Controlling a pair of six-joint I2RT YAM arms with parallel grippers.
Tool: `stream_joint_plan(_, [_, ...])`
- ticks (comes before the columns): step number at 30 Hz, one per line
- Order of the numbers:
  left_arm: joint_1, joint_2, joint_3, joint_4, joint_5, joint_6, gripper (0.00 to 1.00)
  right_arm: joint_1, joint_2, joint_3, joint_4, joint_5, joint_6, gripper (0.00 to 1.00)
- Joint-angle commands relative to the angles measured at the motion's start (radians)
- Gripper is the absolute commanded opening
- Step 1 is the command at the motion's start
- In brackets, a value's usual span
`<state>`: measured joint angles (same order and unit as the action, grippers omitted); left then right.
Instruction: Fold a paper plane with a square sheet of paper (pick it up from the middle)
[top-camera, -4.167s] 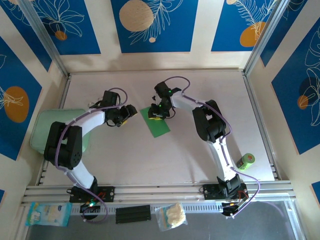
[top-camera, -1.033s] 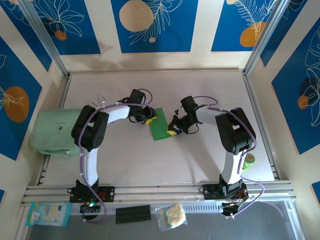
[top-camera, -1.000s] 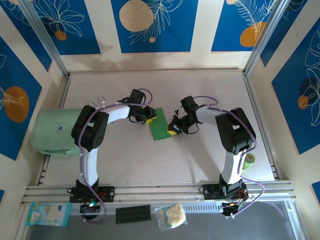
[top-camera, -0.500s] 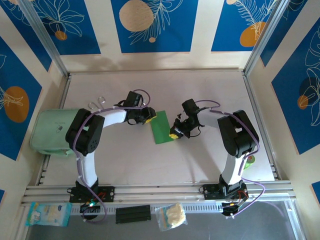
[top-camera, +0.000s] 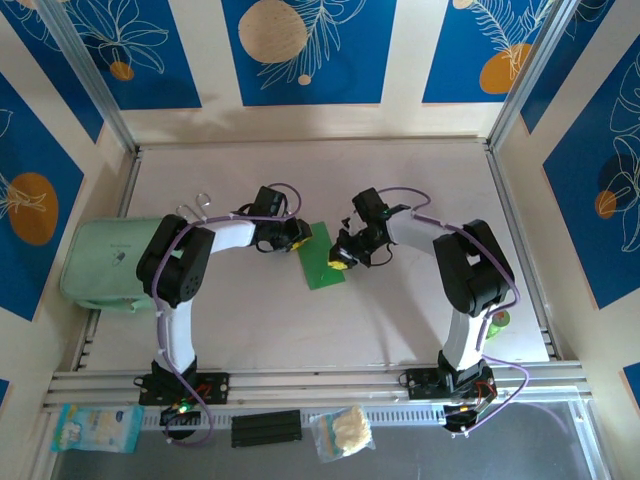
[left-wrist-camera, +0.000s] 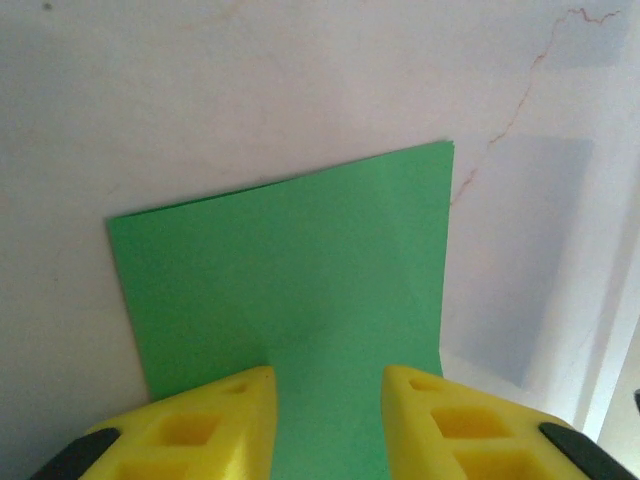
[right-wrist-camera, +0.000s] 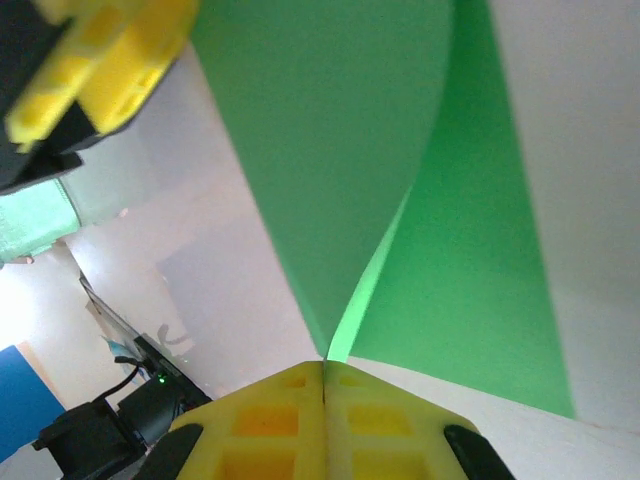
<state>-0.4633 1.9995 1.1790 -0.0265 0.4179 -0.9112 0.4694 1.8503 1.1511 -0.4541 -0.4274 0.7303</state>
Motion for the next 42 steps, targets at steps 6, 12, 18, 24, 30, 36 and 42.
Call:
stream_joint_plan(6, [-0.003, 0.02, -0.01, -0.044, -0.02, 0.027, 0.34, 0.027, 0.096, 0.097, 0.017, -0.036, 0.016, 0.0])
stream_joint_plan(12, [-0.003, 0.018, -0.011, -0.059, -0.029, 0.031, 0.33, 0.05, 0.153, 0.148, 0.06, 0.003, 0.05, 0.0])
stream_joint_plan(18, [-0.003, 0.019, -0.016, -0.07, -0.035, 0.038, 0.32, 0.078, 0.192, 0.196, 0.023, 0.032, 0.022, 0.0])
stream_joint_plan(24, [-0.003, 0.019, -0.021, -0.063, -0.032, 0.036, 0.32, 0.087, 0.2, 0.204, -0.013, 0.048, -0.001, 0.0])
stream_joint_plan(30, [-0.003, 0.02, -0.021, -0.06, -0.03, 0.035, 0.32, 0.087, 0.204, 0.201, -0.029, 0.069, 0.004, 0.0])
stream_joint_plan(36, [-0.003, 0.019, -0.021, -0.06, -0.031, 0.034, 0.32, 0.087, 0.206, 0.196, -0.007, 0.07, 0.021, 0.0])
stream_joint_plan(42, [-0.002, 0.019, -0.024, -0.059, -0.028, 0.032, 0.32, 0.087, 0.213, 0.192, 0.017, 0.049, 0.023, 0.0])
